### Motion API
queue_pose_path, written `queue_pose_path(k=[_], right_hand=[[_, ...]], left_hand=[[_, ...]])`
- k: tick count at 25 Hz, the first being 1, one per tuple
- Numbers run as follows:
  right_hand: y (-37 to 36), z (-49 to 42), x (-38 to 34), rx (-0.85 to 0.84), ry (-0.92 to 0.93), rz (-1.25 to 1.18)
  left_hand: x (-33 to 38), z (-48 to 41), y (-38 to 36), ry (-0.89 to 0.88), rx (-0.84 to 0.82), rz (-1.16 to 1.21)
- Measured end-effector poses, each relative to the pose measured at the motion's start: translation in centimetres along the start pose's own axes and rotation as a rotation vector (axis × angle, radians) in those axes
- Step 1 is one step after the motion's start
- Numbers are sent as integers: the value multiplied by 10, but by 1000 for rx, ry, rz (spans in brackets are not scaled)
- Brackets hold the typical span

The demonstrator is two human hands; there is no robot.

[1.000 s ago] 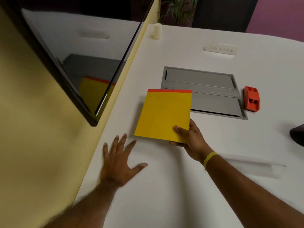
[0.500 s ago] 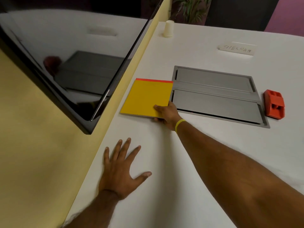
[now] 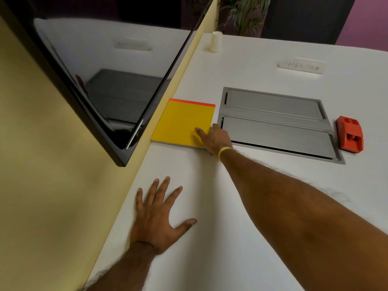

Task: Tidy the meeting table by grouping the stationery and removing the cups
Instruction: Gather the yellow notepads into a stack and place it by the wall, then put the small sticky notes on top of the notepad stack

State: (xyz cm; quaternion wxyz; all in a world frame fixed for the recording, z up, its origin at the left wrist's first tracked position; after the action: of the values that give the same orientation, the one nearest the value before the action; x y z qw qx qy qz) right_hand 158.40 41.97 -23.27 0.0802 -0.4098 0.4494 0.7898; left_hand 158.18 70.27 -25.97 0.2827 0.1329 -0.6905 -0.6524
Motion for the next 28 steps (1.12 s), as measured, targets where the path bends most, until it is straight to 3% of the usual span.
queue_pose_path(k=[10, 13, 19, 24, 28], right_hand=[[25, 149, 47, -38, 63, -19], [33, 206, 57, 42, 112, 14], [42, 291, 69, 151, 275, 410], [62, 364, 89, 50, 142, 637], [101, 427, 96, 68, 71, 701]], left_hand=[[1, -1, -3, 2, 12, -42], [3, 1, -1, 3, -20, -27], [12, 21, 11, -13, -146, 23], [40, 73, 47, -109, -209, -10], [89, 116, 81, -189, -245, -27]])
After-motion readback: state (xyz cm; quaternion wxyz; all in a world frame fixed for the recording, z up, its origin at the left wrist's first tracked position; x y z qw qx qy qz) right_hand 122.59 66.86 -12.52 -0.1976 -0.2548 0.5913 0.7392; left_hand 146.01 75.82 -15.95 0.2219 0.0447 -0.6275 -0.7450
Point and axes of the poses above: each hand's wrist, its own z-axis away from the middle knuckle, its own y-axis out of the back of the hand, x = y × z, the point moved 4 cm from there along -z, towards the middle knuckle, and after that the axes turned 2 degrees about -x, right-handed, at the moved point
